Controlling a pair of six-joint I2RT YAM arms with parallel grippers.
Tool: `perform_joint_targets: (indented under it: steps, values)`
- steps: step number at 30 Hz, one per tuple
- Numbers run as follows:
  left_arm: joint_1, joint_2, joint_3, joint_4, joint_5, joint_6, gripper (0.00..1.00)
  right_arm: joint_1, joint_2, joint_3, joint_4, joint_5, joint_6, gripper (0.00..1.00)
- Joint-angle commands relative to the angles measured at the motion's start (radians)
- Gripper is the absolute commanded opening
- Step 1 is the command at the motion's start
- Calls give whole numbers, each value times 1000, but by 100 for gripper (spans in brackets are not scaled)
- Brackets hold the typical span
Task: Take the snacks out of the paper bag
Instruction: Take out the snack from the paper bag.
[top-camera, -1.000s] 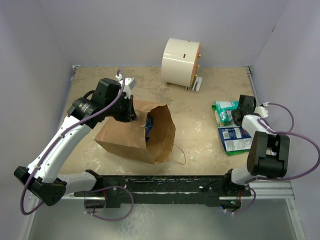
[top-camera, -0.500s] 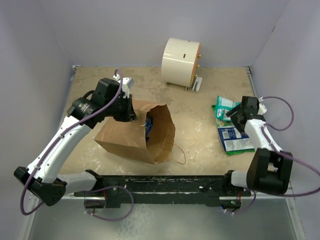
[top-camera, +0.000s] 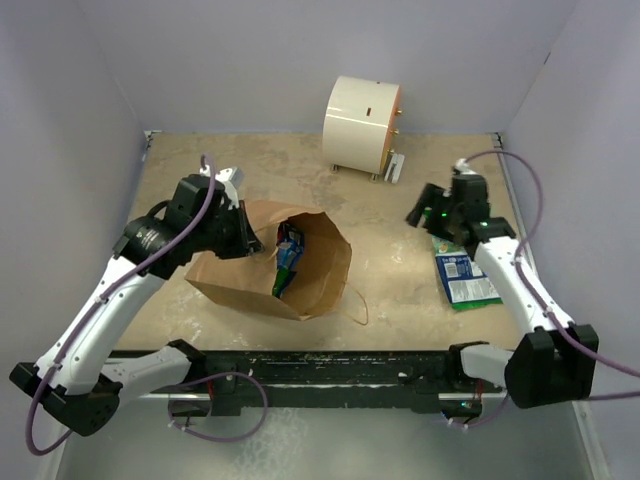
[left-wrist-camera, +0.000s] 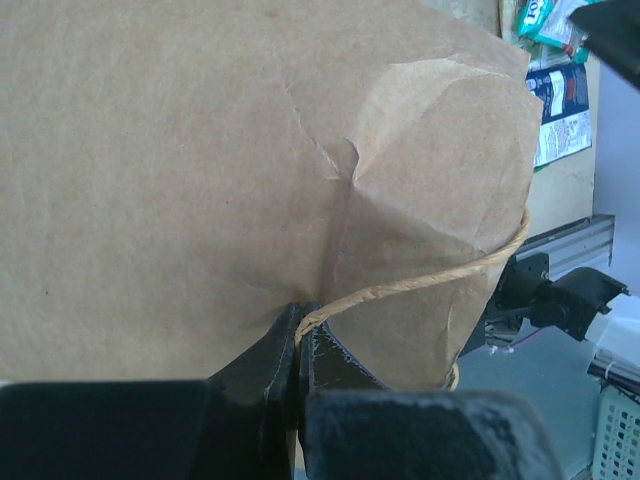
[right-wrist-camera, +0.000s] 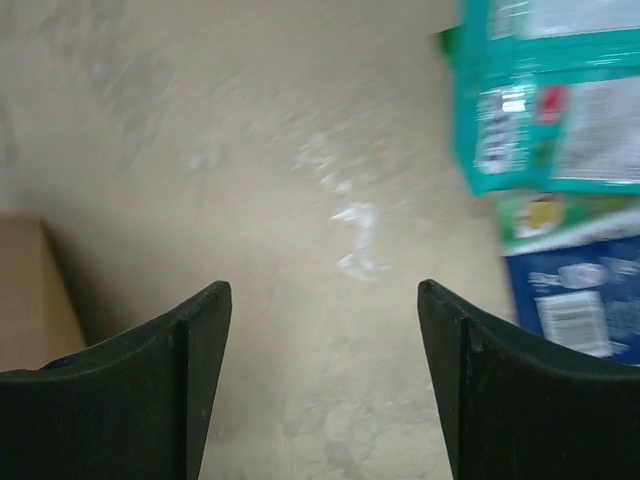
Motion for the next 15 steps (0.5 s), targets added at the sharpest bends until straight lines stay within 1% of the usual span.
perform_joint_targets:
  steps: [1,4,7,12,15]
  values:
    - [10,-40,25,-38,-74,-56,0,323,40,39,35,-110,-34,76]
    - [10,-44,43,-55,-86,-62,0,481,45,18,99,-121,30,76]
    - [10,-49,46,-66,-82,-72,0,586,43,5,138,-126,66,76]
    - [10,-70,7,-59,-18,-91,0,712,1,-35,214,-155,43,75]
    - [8,-75,-43,-29,53,-95,0,749,-46,-81,264,-155,1,75]
